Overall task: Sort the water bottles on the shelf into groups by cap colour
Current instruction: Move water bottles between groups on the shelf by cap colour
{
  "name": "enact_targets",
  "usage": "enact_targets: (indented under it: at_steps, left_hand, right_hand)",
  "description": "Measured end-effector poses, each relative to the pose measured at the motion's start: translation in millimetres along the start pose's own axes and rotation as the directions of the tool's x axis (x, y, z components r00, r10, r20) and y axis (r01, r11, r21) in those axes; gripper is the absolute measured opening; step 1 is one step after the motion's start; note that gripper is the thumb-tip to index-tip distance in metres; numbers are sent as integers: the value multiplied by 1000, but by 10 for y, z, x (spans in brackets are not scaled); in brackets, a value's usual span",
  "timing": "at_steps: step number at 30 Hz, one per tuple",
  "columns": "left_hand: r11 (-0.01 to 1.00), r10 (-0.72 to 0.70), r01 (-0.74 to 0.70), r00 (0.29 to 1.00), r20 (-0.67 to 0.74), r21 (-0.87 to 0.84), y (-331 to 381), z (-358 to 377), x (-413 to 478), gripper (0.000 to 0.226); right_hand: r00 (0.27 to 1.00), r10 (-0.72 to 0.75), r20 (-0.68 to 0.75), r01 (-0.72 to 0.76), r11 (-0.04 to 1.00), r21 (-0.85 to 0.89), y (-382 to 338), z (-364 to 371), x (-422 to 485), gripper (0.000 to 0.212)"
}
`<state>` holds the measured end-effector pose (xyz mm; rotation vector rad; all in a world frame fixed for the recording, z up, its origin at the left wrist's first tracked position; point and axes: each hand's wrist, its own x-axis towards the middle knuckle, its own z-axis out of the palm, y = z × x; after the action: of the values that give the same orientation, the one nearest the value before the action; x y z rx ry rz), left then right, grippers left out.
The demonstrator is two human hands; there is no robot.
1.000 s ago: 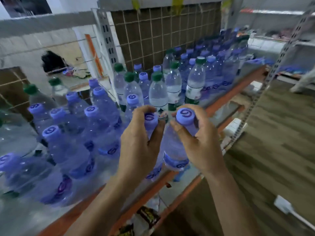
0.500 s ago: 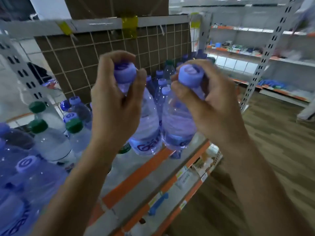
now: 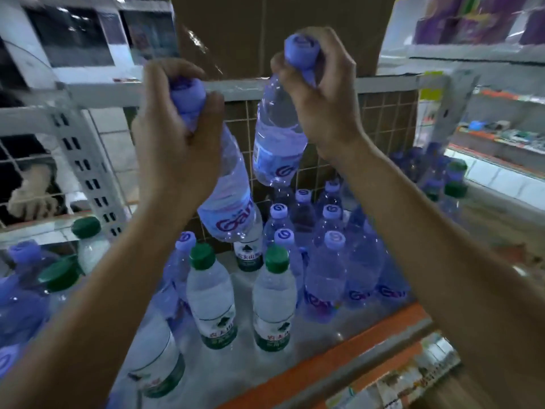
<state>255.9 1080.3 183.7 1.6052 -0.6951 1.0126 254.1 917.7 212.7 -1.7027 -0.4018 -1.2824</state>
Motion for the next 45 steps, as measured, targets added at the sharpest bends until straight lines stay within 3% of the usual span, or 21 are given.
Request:
enact_targets:
  at_steps: [4,7,10,13,17,21,24,28,30,34,39,45]
  left_hand:
    - [995,-34,23,993,112,98,-27,149,-170,18]
    - [975,-196,166,956,220,150,-169,269,-293,18]
    - [906,-383,272,853,354,325,-350,301,-353,27]
    - [829,-493,213,717,493,518,-457,286,-434,24]
    - [669,-635,74,574,517,740,-487,298,-502,23]
    - [572,-691,-83,488,534,816,-481,322,-521,16]
    - [546,-726,-84,450,521,834,-487,353,-519,22]
    - [581,-735,-39,404,545,813,-442,366,-493,31]
    - [581,-735,-24,413,537,814,-412,355,-499,33]
    - [558,-723,24,505,472,829,-351,226,-532,28]
    - [540,-632,188,734,249,820,-154,-111,-678,18]
    - [536,-477,277,879,15,798,72,-344,-935,12]
  right_hand:
    - [984,64,167,-66,998,8,475,229,56,23]
    - [962,104,254,-116,993,36,741,313,80,21]
    - [949,61,311,-105,986,126,876,371,168,20]
    - [917,21,398,-122,966,229,923,463,245,20]
    - [844,-14,536,-164,945,284,980,668,191,27]
    - [703,-45,709,-196,947,255,1106,880,29,33]
    - [575,-14,818,-213,963,166,1234,980,-82,34]
    - [346,89,934,-157,987,-36,1276,1043,-206,32]
    - [274,103,956,-99,992,-78,1254,1056,-297,36]
    - [161,162,973,-63,986,-154,1219,1090,-398,32]
    - [13,198,980,87,976,-198,1212,1164,-454,23]
    - [-20,220,975,335,921,-201,1142,1222,-416,25]
